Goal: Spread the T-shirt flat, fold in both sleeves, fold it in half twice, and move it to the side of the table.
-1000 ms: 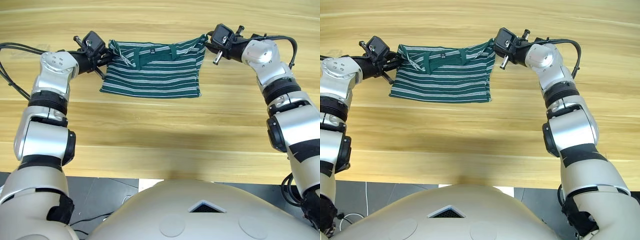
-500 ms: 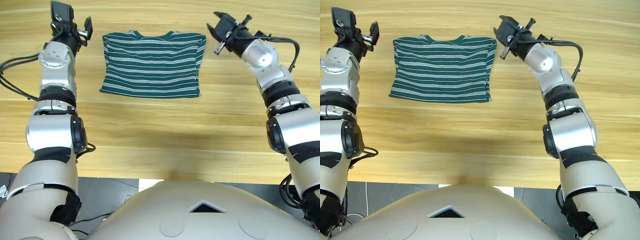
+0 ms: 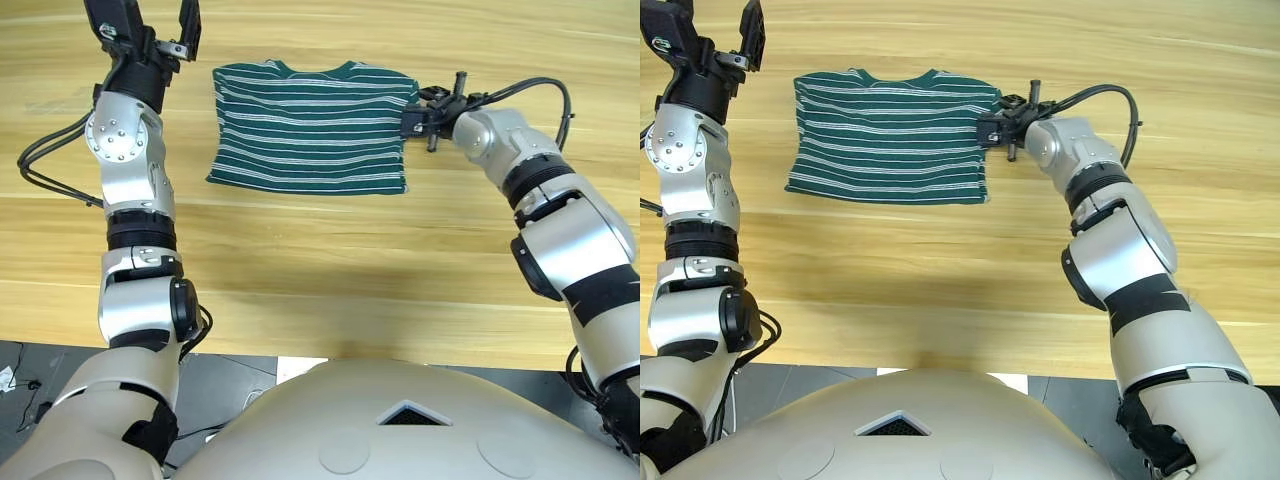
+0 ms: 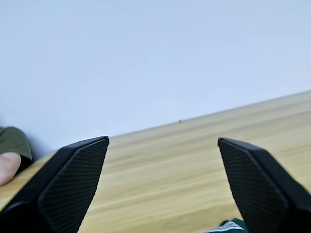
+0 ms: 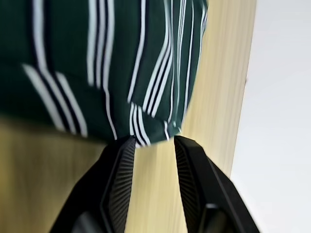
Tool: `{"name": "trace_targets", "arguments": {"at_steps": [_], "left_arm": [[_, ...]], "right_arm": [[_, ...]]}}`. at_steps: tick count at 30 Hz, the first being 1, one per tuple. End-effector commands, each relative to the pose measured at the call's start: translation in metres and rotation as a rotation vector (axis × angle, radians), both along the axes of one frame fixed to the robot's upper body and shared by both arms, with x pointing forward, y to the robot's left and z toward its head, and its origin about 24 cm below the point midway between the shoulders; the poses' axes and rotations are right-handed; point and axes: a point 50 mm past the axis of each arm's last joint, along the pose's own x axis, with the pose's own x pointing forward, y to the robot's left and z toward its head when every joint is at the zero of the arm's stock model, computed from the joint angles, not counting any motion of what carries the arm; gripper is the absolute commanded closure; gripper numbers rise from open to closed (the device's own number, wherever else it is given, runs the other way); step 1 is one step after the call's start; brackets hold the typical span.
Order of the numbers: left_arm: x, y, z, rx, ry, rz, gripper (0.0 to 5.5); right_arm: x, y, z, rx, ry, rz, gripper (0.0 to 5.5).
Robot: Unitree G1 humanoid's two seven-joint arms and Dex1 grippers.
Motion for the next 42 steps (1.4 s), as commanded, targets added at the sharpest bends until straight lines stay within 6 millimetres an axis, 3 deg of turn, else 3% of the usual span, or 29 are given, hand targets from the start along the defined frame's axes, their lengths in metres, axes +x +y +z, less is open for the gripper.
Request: {"name": "trace_targets", "arguments": {"at_steps": [1, 5, 9, 11, 16, 19, 22, 26, 29, 34, 38, 40, 42], "left_arm": [[-0.01, -0.011, 0.002, -0.034, -0.004, -0.021, 1.34], [-0.019, -0.013, 0.002, -0.026, -0.006, -0.009, 1.34], [-0.021, -0.019, -0.005, -0.033, 0.016, -0.012, 1.34], [-0.021, -0.02, -0.005, -0.034, 0.016, -0.011, 1.34], [-0.019, -0.018, 0.003, -0.06, -0.029, 0.019, 1.34], [-0.019, -0.022, 0.002, -0.055, -0.025, 0.003, 1.34], [-0.019, -0.028, 0.002, -0.043, -0.019, -0.024, 1.34], [-0.019, -0.036, 0.006, -0.025, -0.022, -0.064, 1.34], [-0.023, -0.038, 0.005, 0.0, -0.017, -0.082, 1.34], [-0.029, -0.035, -0.002, -0.002, 0.008, -0.055, 1.34], [-0.031, -0.04, 0.0, -0.012, -0.005, -0.061, 1.34], [-0.034, -0.042, 0.0, -0.019, -0.008, -0.064, 1.34], [-0.036, -0.045, -0.002, -0.03, -0.006, -0.064, 1.34]], "right_arm": [[-0.002, -0.046, 0.004, -0.047, 0.016, -0.092, 4.02], [-0.006, -0.066, 0.01, -0.012, 0.012, -0.094, 4.02], [-0.025, -0.055, -0.009, 0.072, 0.1, 0.053, 4.02], [-0.025, -0.035, -0.003, 0.192, 0.046, 0.124, 4.02], [-0.006, 0.02, 0.038, 0.455, -0.144, 0.219, 4.02], [-0.007, 0.058, 0.028, 0.415, -0.096, 0.257, 4.02], [-0.018, 0.073, -0.002, 0.25, -0.005, 0.281, 4.02], [-0.036, 0.054, -0.045, -0.166, 0.071, 0.349, 4.02], [-0.038, 0.036, -0.054, -0.292, 0.135, 0.316, 4.02], [-0.028, 0.016, -0.041, -0.294, 0.139, 0.266, 4.02], [-0.033, -0.007, -0.036, -0.214, 0.26, 0.263, 4.02], [-0.051, -0.025, -0.044, -0.193, 0.416, 0.322, 4.02], [-0.081, -0.038, -0.054, -0.153, 0.611, 0.445, 4.02]]}}
